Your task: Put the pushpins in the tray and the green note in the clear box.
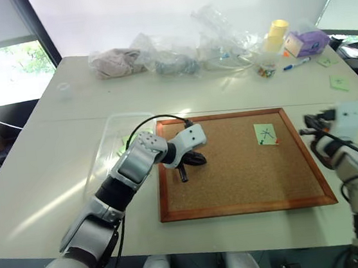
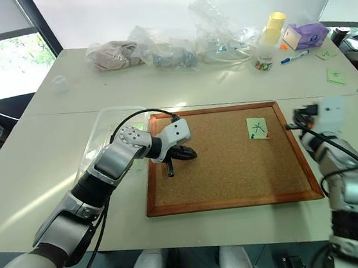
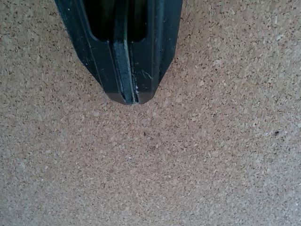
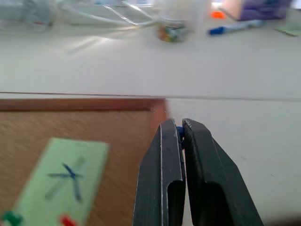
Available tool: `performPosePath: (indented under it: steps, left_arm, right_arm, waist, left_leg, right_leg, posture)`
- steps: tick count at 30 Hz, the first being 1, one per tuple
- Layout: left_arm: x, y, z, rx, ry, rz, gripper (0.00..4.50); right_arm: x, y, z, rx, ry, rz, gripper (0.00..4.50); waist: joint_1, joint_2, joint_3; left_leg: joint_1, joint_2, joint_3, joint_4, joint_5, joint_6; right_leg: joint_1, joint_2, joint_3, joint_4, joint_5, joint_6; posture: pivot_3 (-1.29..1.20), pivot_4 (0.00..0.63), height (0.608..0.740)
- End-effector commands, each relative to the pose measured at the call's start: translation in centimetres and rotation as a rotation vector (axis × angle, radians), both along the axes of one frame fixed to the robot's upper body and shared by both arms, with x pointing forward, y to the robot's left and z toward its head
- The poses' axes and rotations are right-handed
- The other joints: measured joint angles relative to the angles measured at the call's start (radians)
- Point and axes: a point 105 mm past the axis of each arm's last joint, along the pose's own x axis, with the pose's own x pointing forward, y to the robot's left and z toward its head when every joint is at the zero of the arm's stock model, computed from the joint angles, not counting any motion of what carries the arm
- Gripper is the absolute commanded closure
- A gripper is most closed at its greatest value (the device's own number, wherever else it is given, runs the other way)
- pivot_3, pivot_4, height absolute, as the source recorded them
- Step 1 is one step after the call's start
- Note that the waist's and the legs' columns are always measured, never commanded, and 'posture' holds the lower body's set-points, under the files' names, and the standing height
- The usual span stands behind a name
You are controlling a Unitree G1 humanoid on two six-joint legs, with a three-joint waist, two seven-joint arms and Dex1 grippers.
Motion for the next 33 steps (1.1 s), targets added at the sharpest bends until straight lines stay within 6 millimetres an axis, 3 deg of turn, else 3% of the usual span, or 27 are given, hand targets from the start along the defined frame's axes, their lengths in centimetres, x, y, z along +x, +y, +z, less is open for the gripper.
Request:
performPosePath:
  steps: [1,5,17,20,27,33]
  left_arm:
    - [-0.2,0.1,-1.5,0.038,0.033,0.004,4.5]
    - [-0.2,-0.3,-1.5,0.036,0.027,-0.01,4.5]
    - [0.1,-0.1,-1.5,0.042,0.02,-0.008,4.5]
    - [0.1,-0.1,-1.5,0.041,0.022,-0.006,4.5]
    - [0.1,-0.2,-1.5,0.033,0.024,-0.004,4.5]
    - [0.1,-0.2,-1.4,0.03,0.024,0.001,4.5]
  right_arm:
    - [-2.6,-1.3,1.0,-0.01,0.0,-0.073,4.36]
    - [-3.7,-2.1,0.0,0.031,0.034,-0.108,4.36]
    - [-3.6,-2.6,-2.7,0.065,0.137,-0.103,4.36]
    - [-3.3,-2.8,-2.7,0.064,0.135,-0.114,3.51]
    - [-3.2,-3.3,-3.0,0.057,0.146,-0.129,0.06]
    - [-3.2,-3.3,-2.5,0.068,0.112,-0.126,0.06]
  waist:
    - [-0.001,0.001,-0.001]
    - [-0.002,0.005,-0.004]
    - [0.002,0.006,-0.005]
    - [0.001,0.006,-0.005]
    - [0.002,0.006,-0.005]
    - [0.002,0.006,-0.005]
  left_leg:
    - [0.001,0.0,0.0,0.0,0.0,0.0]
    - [0.003,0.0,0.0,0.0,0.0,0.0]
    - [0.002,-0.002,-0.001,0.0,0.0,0.001]
    - [0.002,-0.002,-0.001,0.0,0.0,0.001]
    - [0.002,-0.002,-0.001,0.0,0.0,0.001]
    - [0.002,-0.002,-0.001,0.0,0.0,0.001]
  right_leg:
    - [0.001,0.0,0.0,0.0,0.0,0.0]
    - [0.003,0.0,0.002,0.0,-0.002,-0.004]
    - [0.003,0.0,0.002,-0.001,-0.002,-0.004]
    - [0.003,0.0,0.002,-0.001,-0.002,-0.004]
    - [0.003,0.0,0.002,-0.001,-0.002,-0.004]
    - [0.003,0.0,0.002,-0.001,-0.002,-0.004]
  posture:
    - [0.0,0.15,0.738]
    - [0.0,0.15,0.738]
    - [0.0,0.15,0.738]
    - [0.0,0.15,0.738]
    - [0.0,0.15,0.738]
    - [0.0,0.15,0.738]
